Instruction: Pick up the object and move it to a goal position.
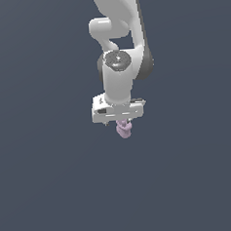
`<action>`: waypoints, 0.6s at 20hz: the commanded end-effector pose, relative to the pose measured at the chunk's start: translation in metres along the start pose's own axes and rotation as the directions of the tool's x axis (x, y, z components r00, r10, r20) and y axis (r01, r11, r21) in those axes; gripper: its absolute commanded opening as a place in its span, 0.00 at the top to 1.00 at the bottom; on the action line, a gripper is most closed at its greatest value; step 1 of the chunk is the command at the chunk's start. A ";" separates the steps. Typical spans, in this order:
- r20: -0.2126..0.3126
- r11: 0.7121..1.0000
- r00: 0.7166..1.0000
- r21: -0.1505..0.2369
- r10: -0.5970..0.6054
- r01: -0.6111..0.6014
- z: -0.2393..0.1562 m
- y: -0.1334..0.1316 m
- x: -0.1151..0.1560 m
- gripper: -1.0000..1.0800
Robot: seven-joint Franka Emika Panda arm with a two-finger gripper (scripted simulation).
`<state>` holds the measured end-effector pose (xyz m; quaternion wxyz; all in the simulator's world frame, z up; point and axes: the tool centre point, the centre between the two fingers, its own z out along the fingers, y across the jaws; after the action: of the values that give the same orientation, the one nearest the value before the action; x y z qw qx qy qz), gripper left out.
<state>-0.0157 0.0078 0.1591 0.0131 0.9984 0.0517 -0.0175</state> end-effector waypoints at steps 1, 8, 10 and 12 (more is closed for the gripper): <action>-0.004 0.999 0.999 0.003 -0.046 0.046 0.005 -0.004 -0.004 0.04; -0.023 0.976 0.976 0.009 -0.216 0.216 0.022 -0.020 -0.022 0.04; -0.028 0.966 0.966 0.010 -0.257 0.257 0.026 -0.024 -0.027 0.04; -0.032 0.956 0.956 0.010 -0.292 0.293 0.029 -0.027 -0.031 0.04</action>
<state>-0.0462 0.0285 0.1333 0.0033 0.9829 0.1838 -0.0062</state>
